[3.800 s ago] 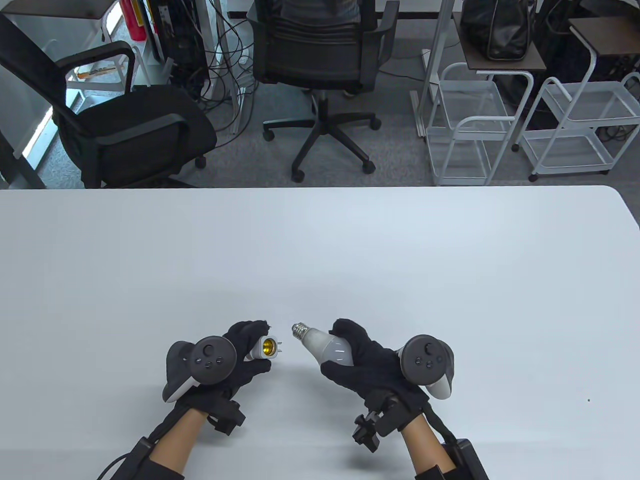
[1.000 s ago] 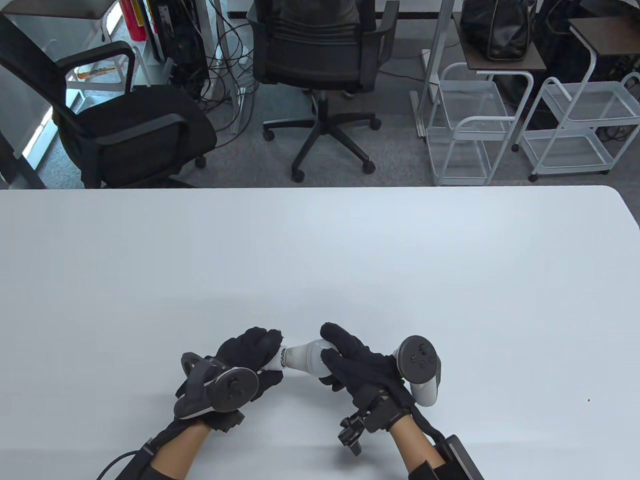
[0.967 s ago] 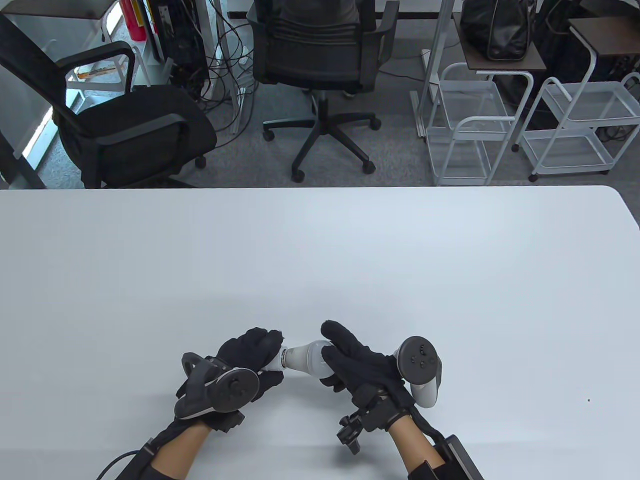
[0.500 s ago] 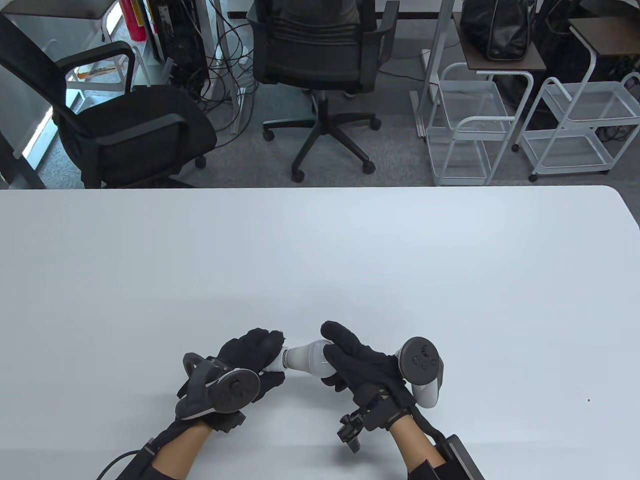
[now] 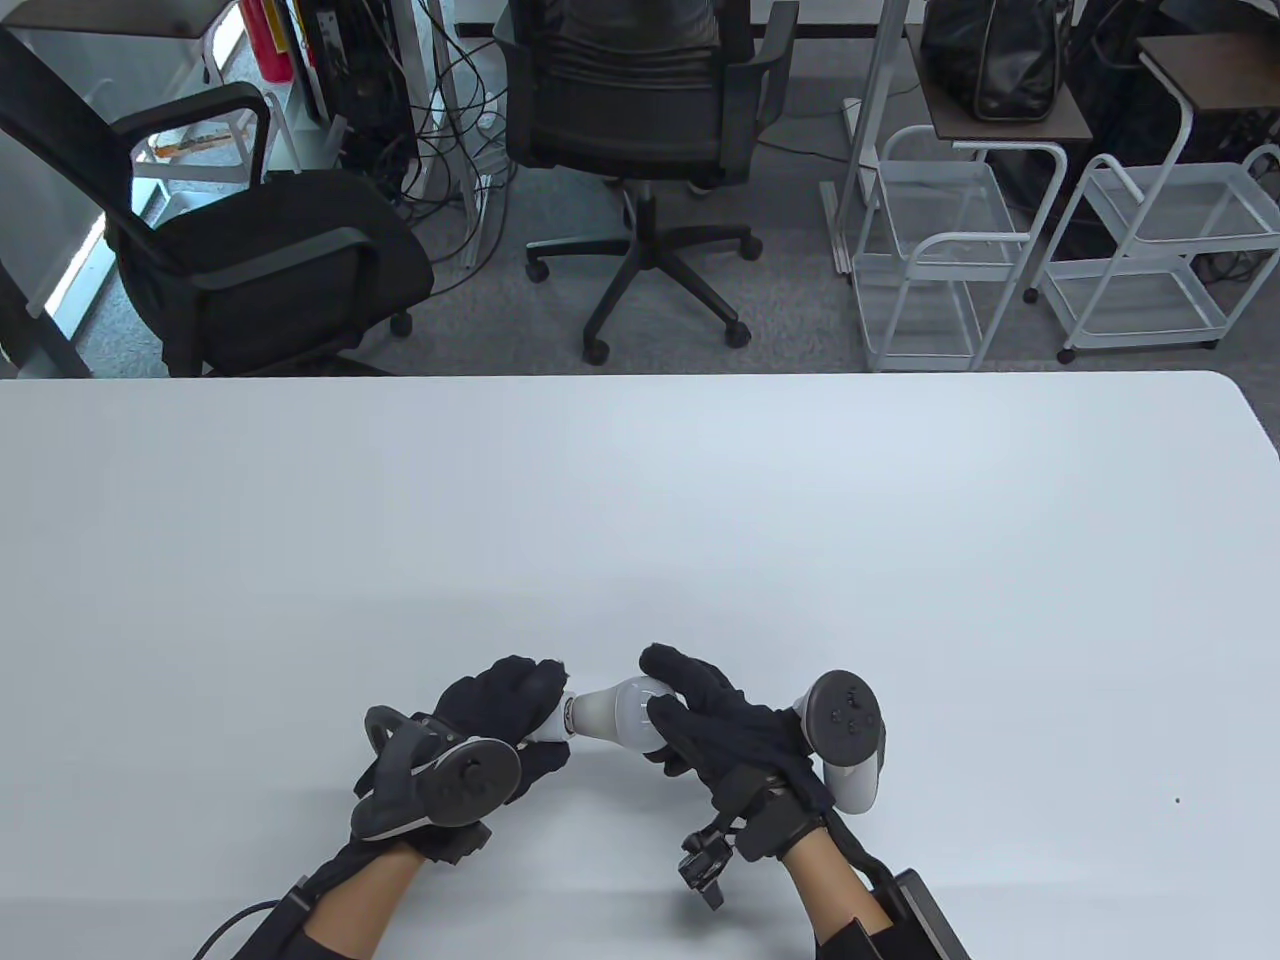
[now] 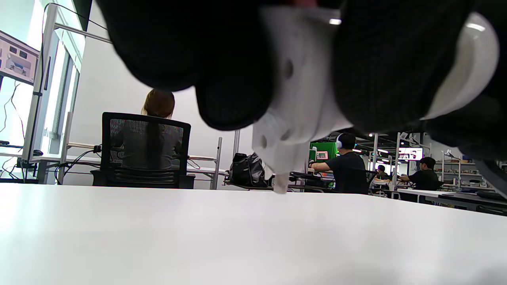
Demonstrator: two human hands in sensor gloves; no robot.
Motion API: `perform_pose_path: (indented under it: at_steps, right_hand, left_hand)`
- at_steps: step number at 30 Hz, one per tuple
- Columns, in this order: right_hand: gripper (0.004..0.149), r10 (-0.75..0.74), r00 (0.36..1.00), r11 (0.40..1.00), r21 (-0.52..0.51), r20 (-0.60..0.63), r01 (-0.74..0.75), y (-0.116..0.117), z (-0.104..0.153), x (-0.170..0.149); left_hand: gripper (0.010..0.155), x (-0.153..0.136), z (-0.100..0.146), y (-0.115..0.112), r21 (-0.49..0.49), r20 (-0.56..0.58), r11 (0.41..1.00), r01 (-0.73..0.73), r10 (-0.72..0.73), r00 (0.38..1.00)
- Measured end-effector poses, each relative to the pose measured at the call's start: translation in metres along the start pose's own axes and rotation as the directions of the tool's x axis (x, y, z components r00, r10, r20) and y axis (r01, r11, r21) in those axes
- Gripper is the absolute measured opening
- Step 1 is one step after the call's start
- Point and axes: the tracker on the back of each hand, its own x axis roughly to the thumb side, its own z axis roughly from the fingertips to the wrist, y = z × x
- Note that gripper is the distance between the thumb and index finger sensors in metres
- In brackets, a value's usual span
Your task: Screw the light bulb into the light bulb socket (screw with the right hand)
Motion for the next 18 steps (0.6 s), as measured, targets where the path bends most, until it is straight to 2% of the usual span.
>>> perform_pose_path:
  at_steps: [4, 7, 9, 11, 13, 14, 18]
  right_hand:
    - [0.059, -0.006, 1.000, 0.999, -0.032, -0.016, 0.005, 0.0009, -0.0004, -0.0013]
    - [0.055, 0.066, 0.998, 0.995, -0.072, -0.017, -0.067, -0.0006, 0.0008, 0.0005]
    - [0.051, 0.084, 0.996, 0.995, -0.047, -0.015, -0.084, -0.0009, 0.0004, 0.0018]
    - [0.055, 0.069, 0.998, 0.996, -0.058, -0.009, -0.070, -0.0014, 0.0008, 0.0014]
    - [0.061, 0.006, 1.000, 1.000, 0.013, -0.018, -0.006, -0.0001, -0.0008, 0.0004]
    - [0.062, 0.020, 0.999, 0.999, 0.026, -0.030, -0.019, -0.0001, -0.0005, -0.0001]
    - [0.061, 0.030, 0.999, 1.000, -0.003, -0.038, -0.030, -0.0013, -0.0012, -0.0011]
  left_hand:
    - [0.070, 0.0012, 0.0001, -0.0010, -0.004, 0.009, 1.000, 0.021, -0.021, 1.000]
    - [0.070, 0.0007, -0.0004, -0.0015, -0.006, 0.004, 1.000, 0.000, 0.000, 1.000]
    - [0.070, 0.0008, -0.0002, -0.0020, -0.008, 0.005, 1.000, 0.001, -0.001, 1.000]
    - [0.071, 0.0010, -0.0003, -0.0018, -0.007, 0.004, 1.000, 0.003, -0.003, 1.000]
    - [0.070, -0.0004, -0.0002, -0.0010, -0.001, -0.006, 1.000, 0.000, 0.000, 1.000]
    - [0.071, -0.0008, -0.0003, -0.0008, 0.000, -0.008, 1.000, -0.010, 0.010, 1.000]
    - [0.070, -0.0005, -0.0002, -0.0016, -0.011, -0.002, 1.000, -0.021, 0.021, 1.000]
